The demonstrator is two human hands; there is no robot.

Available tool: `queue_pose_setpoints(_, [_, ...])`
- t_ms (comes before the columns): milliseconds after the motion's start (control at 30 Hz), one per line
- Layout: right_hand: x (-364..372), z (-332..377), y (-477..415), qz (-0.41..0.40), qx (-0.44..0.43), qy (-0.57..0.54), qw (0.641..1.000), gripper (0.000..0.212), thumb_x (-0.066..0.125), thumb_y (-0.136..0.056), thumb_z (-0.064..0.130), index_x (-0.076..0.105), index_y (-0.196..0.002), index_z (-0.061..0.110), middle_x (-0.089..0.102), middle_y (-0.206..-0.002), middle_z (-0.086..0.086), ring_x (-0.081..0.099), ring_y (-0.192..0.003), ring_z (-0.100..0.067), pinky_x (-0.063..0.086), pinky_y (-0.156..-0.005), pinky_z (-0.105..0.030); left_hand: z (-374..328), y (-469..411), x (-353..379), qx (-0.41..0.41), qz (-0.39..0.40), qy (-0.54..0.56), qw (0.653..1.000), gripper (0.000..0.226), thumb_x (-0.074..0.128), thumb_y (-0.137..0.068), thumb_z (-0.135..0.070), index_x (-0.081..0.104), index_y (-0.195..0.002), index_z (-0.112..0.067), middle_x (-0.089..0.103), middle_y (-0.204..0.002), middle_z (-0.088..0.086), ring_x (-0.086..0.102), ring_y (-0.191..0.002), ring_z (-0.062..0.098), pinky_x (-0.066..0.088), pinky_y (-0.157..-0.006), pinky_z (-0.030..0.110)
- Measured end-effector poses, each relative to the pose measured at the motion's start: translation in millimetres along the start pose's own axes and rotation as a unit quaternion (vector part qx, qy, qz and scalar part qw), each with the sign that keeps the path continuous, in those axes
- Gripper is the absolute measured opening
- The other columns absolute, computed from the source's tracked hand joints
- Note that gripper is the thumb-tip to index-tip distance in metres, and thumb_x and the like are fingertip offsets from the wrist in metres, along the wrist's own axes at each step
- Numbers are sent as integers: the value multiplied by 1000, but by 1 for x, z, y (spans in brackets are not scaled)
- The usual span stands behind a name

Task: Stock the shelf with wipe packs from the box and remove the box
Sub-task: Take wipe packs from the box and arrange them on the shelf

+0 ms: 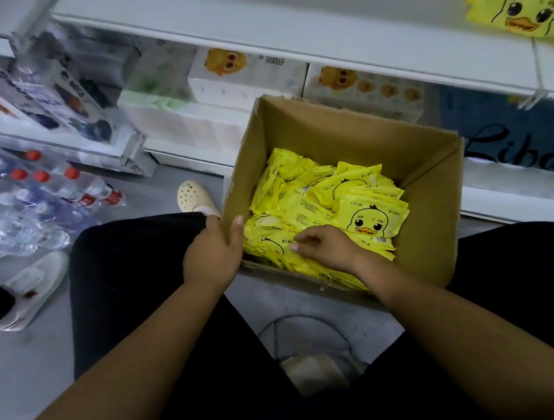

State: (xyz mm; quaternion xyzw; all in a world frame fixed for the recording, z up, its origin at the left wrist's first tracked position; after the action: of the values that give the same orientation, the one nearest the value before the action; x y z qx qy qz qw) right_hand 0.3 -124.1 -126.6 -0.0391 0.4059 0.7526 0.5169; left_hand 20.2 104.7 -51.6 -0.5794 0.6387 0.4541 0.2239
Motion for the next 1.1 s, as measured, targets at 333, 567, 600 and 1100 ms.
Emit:
queue_pose_setpoints(333, [47,36,-40,39,-46,-44,997,25,71,-94,31,69,-77,14,66,-74,-3,59,-72,-21,46,-70,-34,1,-22,-3,-39,-35,-10,999,56,25,-105,-56,54,-104,-8,67,-97,17,63,-90,41,39,-66,38])
queue_pose_setpoints(567, [-9,31,-39,-71,-18,-164,984,47,58,-101,35,37,-64,16,33,-62,-3,34,-58,-13,36,-57,-30,-4,-29,-4,-22,-60,70,995,48,36,-104,-54,54,-114,-11,64,-114,13,62,-102,35,50,-78,43])
queue_pose_setpoints(600, [-19,32,-37,-81,-16,-193,978,50,58,-99,43,41,-67,9,41,-64,-11,42,-61,-21,47,-63,-37,-8,-30,-5,-7,-68,86,994,49,40,-104,-52,54,-122,-9,61,-121,13,60,-109,34,51,-85,45])
queue_pose_setpoints(1100, [-56,45,4,-3,-34,-446,894,31,48,-105,26,64,-119,3,73,-115,-15,71,-106,-30,59,-90,-42,-54,-7,11,53,43,228,971,37,76,-90,-37,57,-113,-16,73,-97,-7,70,-87,4,57,-75,32])
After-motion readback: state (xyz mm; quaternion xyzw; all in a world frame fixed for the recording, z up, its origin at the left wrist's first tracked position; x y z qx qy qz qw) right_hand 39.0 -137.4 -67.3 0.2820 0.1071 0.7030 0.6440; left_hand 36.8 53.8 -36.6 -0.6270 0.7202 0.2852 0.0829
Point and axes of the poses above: each hand's wrist, its own y-axis away from the middle knuckle, its own x-axis out of the palm, z = x × y, the point moved 10 cm from there along -y, towards the middle knuckle
